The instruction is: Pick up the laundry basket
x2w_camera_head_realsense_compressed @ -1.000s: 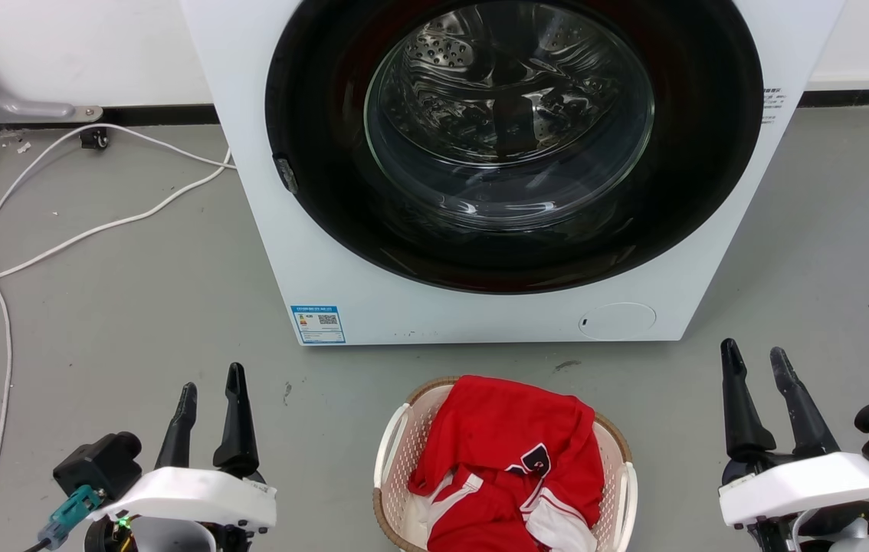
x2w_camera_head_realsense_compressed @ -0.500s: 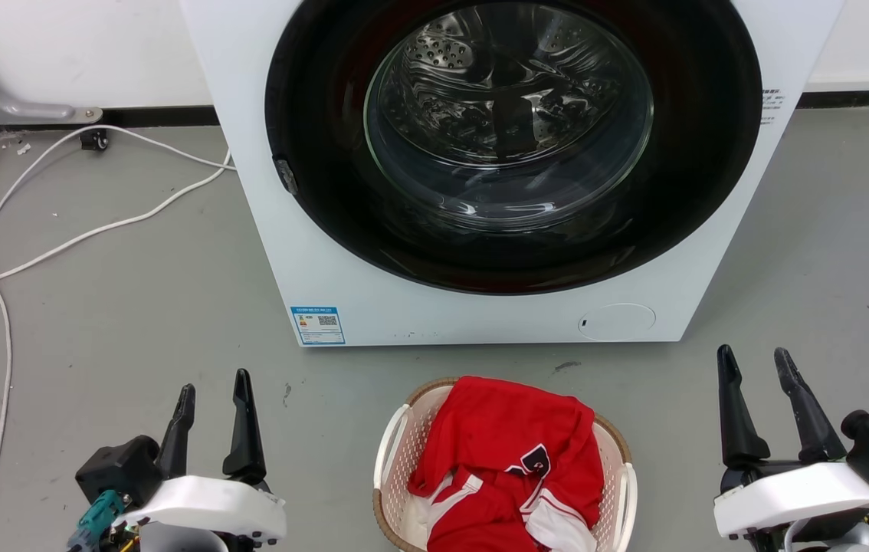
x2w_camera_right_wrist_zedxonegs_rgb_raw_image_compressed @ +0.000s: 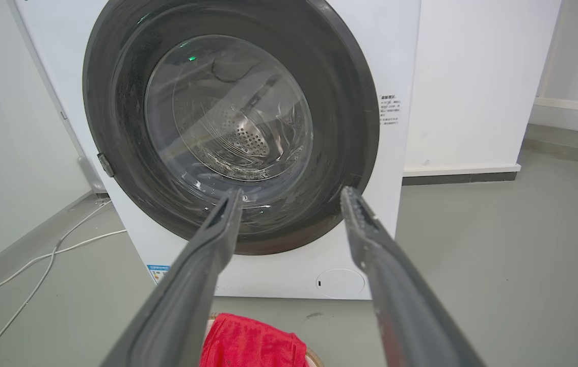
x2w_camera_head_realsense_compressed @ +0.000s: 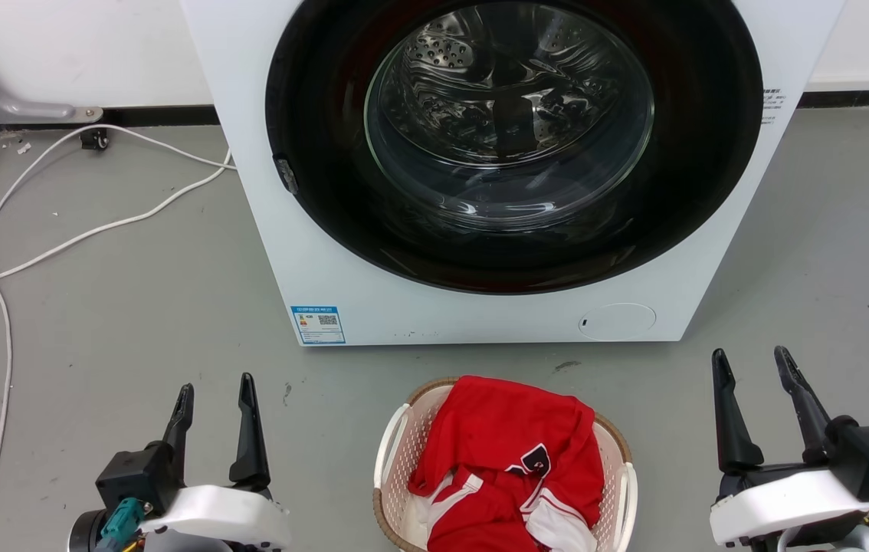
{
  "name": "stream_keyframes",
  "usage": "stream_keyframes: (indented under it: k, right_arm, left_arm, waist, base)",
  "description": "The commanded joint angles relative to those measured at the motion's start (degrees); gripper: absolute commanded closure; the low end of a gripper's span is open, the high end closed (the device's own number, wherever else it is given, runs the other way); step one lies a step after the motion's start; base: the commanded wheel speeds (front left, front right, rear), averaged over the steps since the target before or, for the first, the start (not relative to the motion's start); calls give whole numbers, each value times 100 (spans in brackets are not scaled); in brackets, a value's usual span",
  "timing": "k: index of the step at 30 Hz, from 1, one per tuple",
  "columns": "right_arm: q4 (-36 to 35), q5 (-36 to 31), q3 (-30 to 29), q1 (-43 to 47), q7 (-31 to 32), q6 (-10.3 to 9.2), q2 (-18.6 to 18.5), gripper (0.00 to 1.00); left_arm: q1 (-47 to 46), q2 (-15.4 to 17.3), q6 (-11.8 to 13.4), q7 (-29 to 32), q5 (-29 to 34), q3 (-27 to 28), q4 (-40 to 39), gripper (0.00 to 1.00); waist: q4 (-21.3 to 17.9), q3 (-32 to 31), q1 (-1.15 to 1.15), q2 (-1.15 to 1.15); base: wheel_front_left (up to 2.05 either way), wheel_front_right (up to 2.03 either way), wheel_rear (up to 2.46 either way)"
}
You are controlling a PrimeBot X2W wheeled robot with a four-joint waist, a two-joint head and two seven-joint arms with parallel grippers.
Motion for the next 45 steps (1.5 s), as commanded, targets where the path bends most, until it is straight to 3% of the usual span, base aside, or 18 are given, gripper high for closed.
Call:
stream_keyframes:
  k: [1, 32, 45]
  right_arm:
    - [-76, -116, 6, 50, -46, 0, -32, 0]
    - [-199, -1259, -8, 198, -390, -1, -38, 0]
    - [-95, -1044, -20, 195, -378, -1, -36, 0]
  left_arm:
    - [30, 34, 33, -60, 128, -8, -36, 0]
    - [254, -28, 156, -393, 1425, 37, -123, 0]
    - [271, -58, 95, -386, 1375, 112, -96, 0]
  waist:
    - [0, -1, 0, 0]
    - [1, -58, 0, 0]
    - [2, -91, 0, 0]
  base:
    - [0, 0, 0]
    - [0, 0, 0]
    - [0, 0, 0]
